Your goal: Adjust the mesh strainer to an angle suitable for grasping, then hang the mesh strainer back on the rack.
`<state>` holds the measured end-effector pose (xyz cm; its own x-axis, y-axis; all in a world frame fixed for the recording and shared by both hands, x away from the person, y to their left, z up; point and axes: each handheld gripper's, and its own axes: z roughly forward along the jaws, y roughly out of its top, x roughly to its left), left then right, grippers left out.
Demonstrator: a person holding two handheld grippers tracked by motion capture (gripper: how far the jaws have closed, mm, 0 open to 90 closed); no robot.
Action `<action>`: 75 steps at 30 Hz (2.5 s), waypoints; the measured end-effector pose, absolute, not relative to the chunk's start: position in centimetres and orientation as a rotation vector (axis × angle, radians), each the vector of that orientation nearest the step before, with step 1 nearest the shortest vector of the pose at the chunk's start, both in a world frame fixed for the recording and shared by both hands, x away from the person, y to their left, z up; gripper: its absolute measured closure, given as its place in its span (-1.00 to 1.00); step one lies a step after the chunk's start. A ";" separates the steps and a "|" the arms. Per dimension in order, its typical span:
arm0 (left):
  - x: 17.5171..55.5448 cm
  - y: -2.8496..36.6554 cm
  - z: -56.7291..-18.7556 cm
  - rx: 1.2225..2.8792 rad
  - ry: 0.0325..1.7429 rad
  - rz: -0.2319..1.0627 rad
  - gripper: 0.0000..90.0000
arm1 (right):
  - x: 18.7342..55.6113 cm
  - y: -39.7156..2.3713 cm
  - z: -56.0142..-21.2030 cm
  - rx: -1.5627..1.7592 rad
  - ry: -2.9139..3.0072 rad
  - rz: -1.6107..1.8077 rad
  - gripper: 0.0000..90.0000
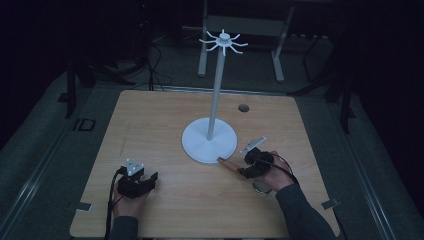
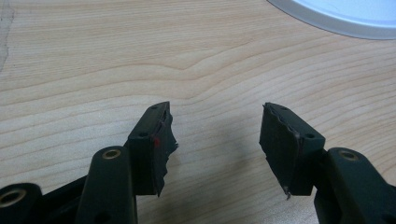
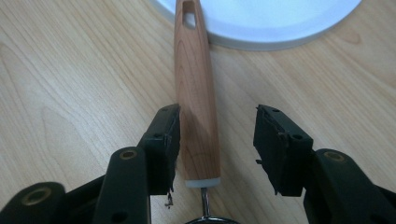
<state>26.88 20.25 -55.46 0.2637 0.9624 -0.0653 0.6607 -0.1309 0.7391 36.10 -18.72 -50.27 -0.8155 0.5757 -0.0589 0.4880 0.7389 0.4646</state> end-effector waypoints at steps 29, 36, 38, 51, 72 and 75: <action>26.9 20.4 -55.5 1.865 1.479 0.570 -0.03 | 36.4 -18.5 -52.1 0.828 2.866 0.482 0.52; 27.0 20.4 -55.5 1.865 1.480 0.571 -0.03 | 36.3 -18.5 -51.9 0.819 2.836 0.507 0.52; 27.0 20.4 -55.5 1.865 1.481 0.570 -0.03 | 36.2 -18.5 -51.7 0.818 2.822 0.522 0.52; 27.0 20.4 -55.5 1.862 1.482 0.570 -0.03 | 36.1 -18.5 -49.9 0.814 2.715 0.653 0.52; 26.9 20.4 -55.4 1.860 1.473 0.569 -0.03 | 36.7 -18.9 -47.7 0.876 2.563 0.821 0.52; 26.9 20.4 -55.4 1.862 1.472 0.571 -0.04 | 36.9 -18.6 -47.4 0.881 2.545 0.838 0.52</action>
